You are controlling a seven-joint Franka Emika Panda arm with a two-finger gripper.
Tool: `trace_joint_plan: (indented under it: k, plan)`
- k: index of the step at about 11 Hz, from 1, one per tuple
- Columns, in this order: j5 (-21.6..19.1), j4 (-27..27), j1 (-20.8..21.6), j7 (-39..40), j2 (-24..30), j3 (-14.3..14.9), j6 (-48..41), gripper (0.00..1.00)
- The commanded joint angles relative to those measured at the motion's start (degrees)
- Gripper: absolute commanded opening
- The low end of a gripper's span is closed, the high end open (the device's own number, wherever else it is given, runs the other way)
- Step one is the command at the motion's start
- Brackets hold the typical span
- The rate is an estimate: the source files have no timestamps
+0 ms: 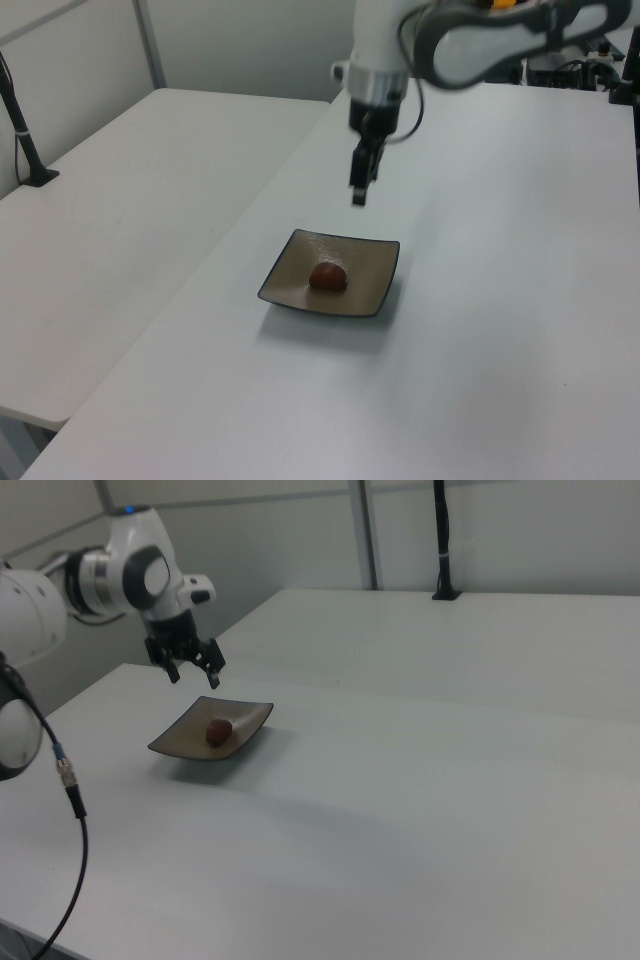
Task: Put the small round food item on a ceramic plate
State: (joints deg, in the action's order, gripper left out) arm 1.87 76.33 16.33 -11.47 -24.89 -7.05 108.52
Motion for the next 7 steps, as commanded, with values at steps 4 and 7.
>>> trace_joint_plan:
  k: [4,7]
  plan:
    - [-1.79,6.79,-2.26,-0.22,19.32,6.78,-21.31,1.00]
    - [-3.63,12.52,-3.40,0.14,25.32,9.16,-21.33,1.00]
